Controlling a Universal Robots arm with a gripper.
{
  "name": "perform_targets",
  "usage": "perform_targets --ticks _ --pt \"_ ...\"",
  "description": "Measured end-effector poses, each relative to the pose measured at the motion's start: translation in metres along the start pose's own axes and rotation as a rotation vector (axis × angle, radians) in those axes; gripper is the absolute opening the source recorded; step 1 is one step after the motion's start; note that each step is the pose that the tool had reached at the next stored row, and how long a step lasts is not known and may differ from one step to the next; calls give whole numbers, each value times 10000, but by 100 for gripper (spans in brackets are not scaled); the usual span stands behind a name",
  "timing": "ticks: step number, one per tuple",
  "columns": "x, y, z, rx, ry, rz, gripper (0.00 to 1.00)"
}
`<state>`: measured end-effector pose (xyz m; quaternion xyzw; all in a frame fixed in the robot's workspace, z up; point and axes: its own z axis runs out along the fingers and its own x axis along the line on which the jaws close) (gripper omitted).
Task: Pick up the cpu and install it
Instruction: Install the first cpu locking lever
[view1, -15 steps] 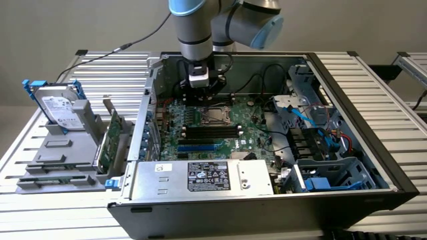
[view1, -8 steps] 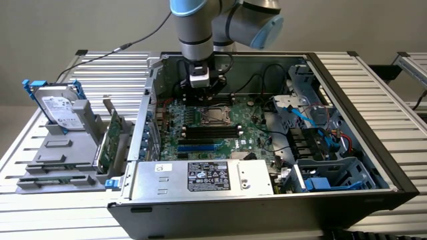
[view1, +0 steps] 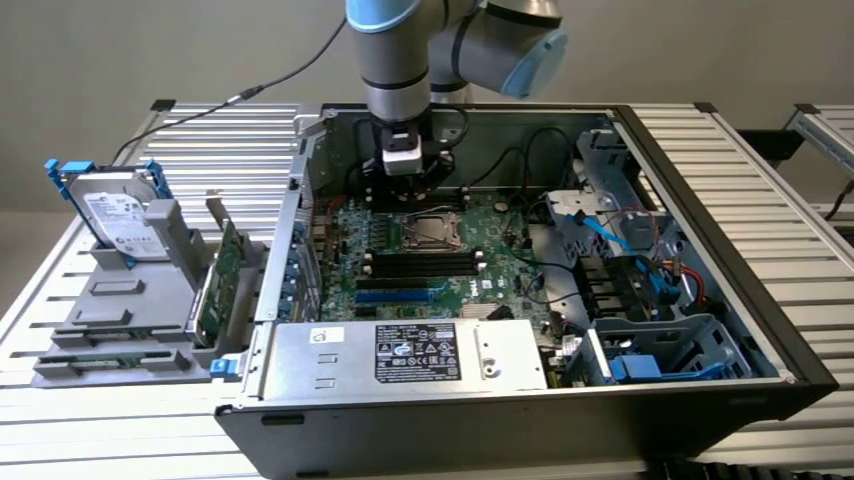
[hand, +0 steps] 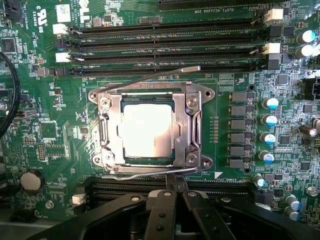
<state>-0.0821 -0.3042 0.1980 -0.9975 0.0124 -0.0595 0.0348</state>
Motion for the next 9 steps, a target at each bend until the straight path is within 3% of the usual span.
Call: perform_targets --ticks 3,9 --pt "0 0 -1 -3 -66 5 11" --pt "5 -9 -38 -5 -132 -5 11"
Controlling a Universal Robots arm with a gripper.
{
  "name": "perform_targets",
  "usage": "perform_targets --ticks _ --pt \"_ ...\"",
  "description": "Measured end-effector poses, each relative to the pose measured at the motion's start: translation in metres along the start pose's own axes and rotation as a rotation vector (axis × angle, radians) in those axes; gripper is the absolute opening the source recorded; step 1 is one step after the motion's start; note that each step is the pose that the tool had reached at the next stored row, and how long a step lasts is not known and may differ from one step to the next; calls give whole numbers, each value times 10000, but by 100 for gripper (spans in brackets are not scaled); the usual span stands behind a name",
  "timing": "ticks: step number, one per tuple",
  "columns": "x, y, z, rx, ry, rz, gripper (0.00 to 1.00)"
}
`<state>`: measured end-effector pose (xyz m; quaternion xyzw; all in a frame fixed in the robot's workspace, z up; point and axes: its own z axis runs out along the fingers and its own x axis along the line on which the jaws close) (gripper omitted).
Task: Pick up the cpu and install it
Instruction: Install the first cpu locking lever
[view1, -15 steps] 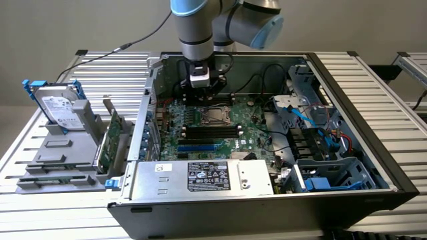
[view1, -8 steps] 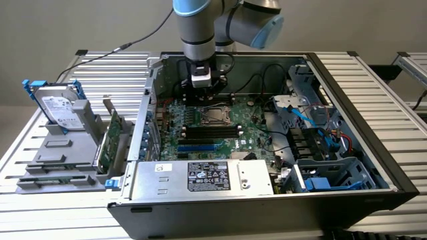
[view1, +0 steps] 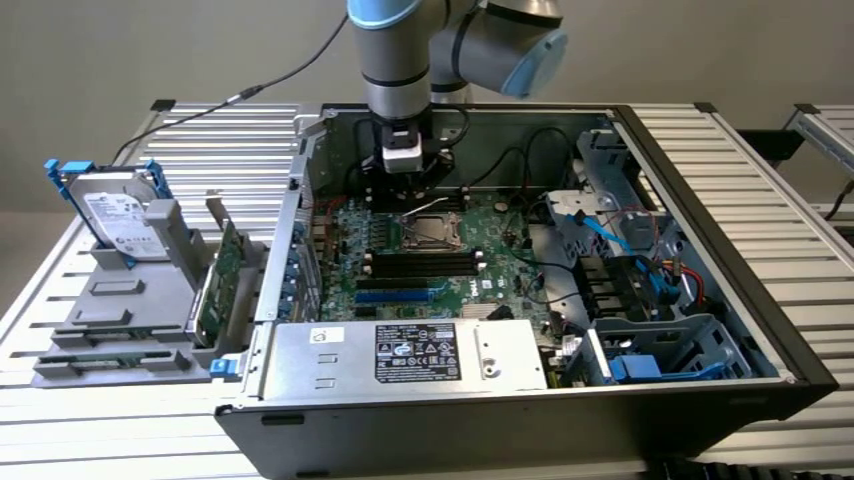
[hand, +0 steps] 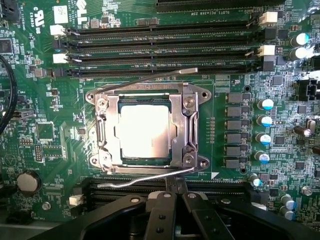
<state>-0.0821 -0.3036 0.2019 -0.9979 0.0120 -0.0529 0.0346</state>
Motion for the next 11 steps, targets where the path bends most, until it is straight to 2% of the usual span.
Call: perform_targets --ticks 6,11 --pt "4 -13 -101 0 -38 -18 11" --pt "-21 -14 -119 2 -42 -20 11"
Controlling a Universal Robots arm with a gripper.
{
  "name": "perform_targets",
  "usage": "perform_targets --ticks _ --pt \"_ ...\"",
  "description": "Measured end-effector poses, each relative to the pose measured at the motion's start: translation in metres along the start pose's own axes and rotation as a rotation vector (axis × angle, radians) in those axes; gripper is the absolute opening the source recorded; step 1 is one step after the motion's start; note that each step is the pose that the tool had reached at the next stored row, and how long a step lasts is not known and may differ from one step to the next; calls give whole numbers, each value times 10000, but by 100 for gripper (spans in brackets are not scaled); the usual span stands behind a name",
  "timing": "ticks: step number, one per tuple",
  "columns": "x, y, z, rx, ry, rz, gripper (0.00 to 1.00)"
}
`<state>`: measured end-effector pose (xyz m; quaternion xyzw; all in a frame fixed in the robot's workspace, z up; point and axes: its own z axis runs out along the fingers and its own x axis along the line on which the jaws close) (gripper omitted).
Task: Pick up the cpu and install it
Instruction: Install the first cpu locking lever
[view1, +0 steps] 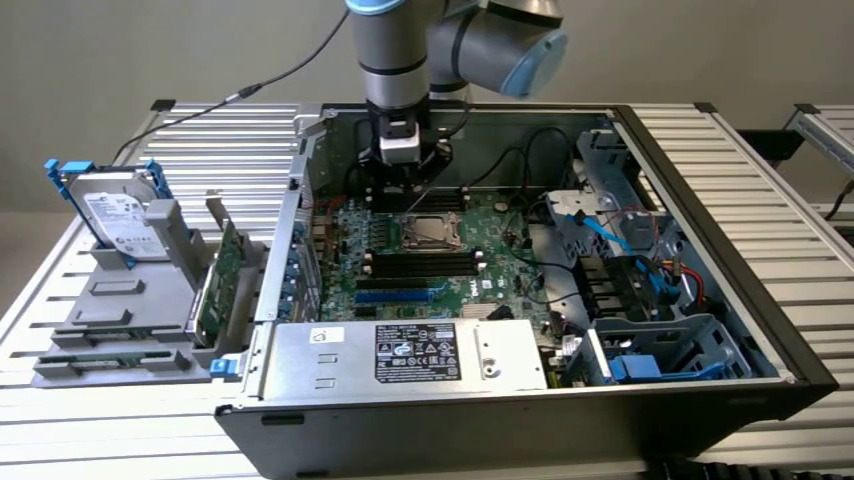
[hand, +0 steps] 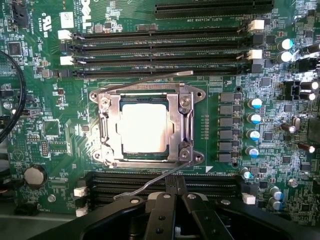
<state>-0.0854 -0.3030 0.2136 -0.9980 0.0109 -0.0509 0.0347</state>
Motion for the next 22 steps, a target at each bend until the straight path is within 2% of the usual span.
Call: perform_targets --ticks 6,9,12,13,22 --pt "-71 1 -8 0 0 0 11" --pt "-71 1 -18 -1 -2 -1 11" --pt "-43 9 -33 -1 -46 4 11" --pt "-25 35 -33 -3 -80 6 11" --pt "-26 56 -24 0 -86 6 11"
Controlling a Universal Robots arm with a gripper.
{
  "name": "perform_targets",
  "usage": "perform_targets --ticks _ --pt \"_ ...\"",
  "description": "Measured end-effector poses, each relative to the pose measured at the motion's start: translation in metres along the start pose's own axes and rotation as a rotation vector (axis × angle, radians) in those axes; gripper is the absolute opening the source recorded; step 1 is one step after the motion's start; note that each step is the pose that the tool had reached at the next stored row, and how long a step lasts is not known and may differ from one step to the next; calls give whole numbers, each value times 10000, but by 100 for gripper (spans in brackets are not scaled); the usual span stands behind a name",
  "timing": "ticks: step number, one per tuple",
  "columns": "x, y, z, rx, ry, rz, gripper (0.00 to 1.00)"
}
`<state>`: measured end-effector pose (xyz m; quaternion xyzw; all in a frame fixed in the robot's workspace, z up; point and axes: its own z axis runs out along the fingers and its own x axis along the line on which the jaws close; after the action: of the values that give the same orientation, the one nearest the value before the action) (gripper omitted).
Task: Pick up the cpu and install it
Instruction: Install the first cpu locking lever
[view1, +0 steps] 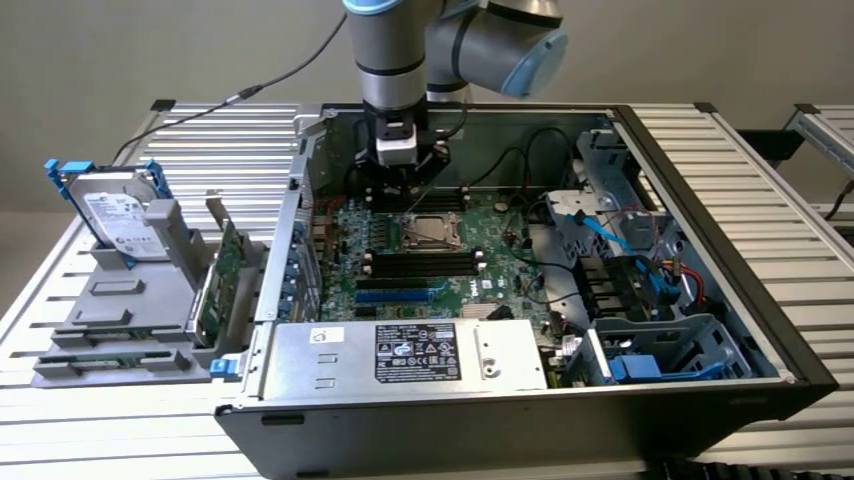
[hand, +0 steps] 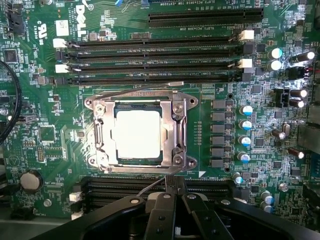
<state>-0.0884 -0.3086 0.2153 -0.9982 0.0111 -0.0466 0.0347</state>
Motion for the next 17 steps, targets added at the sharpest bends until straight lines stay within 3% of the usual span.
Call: perform_targets --ticks 10,17 --pt "-2 2 31 99 -3 9 11" --pt "25 2 42 135 -5 13 11"
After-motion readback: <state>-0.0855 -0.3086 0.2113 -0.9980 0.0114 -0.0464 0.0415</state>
